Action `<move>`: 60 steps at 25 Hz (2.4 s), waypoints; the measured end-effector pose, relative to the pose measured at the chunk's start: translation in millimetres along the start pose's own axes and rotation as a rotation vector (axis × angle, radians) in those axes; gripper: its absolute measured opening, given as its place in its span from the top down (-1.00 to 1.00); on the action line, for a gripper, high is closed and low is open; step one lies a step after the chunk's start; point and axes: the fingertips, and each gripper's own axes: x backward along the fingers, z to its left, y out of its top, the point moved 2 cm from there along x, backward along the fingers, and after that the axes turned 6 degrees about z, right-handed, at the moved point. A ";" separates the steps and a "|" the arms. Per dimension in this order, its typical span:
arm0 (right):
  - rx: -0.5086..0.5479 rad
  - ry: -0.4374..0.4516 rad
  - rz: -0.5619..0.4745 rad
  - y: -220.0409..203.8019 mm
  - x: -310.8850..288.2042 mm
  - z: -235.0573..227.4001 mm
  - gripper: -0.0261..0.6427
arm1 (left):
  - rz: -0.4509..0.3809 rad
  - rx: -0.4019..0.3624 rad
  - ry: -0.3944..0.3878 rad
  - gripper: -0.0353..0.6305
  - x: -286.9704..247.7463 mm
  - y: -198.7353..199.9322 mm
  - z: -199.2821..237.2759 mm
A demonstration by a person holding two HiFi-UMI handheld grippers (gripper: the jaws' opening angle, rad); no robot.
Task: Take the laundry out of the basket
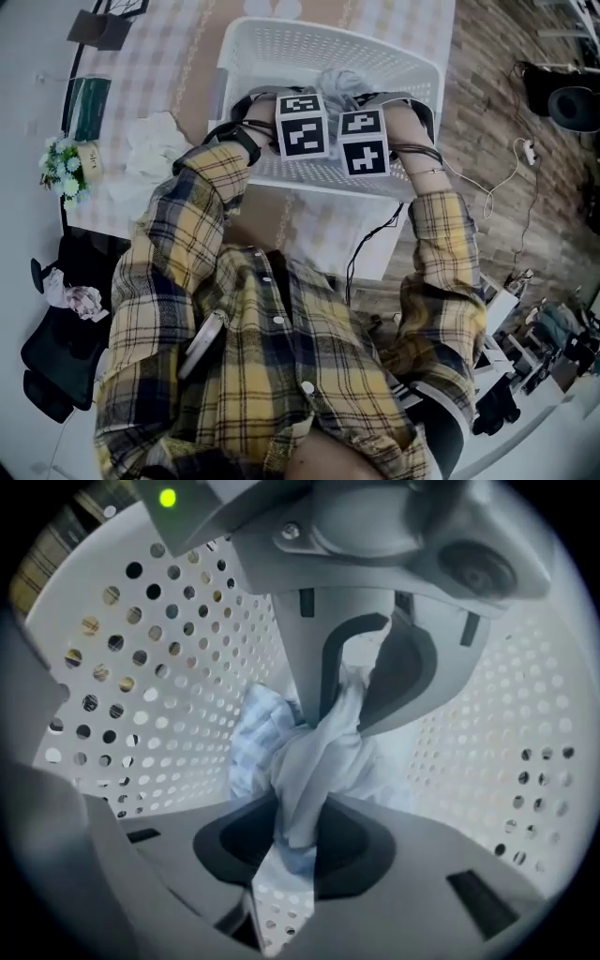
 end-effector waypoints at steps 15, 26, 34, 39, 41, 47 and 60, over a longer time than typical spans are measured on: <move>-0.156 -0.236 0.012 -7.3 117.3 19.8 0.50 | -0.117 -0.099 0.220 0.54 116.8 28.7 -18.2; -0.232 -0.467 0.004 37.4 234.3 32.3 0.50 | -0.214 -0.128 0.387 0.54 235.3 5.5 -57.9; -0.281 -0.587 -0.040 127.6 304.0 34.7 0.50 | -0.252 -0.147 0.457 0.53 317.5 -70.2 -99.3; -0.284 -0.623 -0.107 199.0 317.4 17.2 0.50 | -0.221 -0.149 0.485 0.53 343.7 -140.3 -111.3; -0.270 -0.626 -0.124 225.1 316.9 12.0 0.50 | -0.197 -0.150 0.481 0.53 348.3 -166.6 -117.1; -0.248 -0.611 -0.180 292.9 308.7 -0.8 0.50 | -0.164 -0.121 0.472 0.53 351.9 -235.7 -129.8; -0.333 -0.460 -0.334 364.0 198.9 4.0 0.45 | -0.110 0.007 0.353 0.53 254.0 -318.8 -157.4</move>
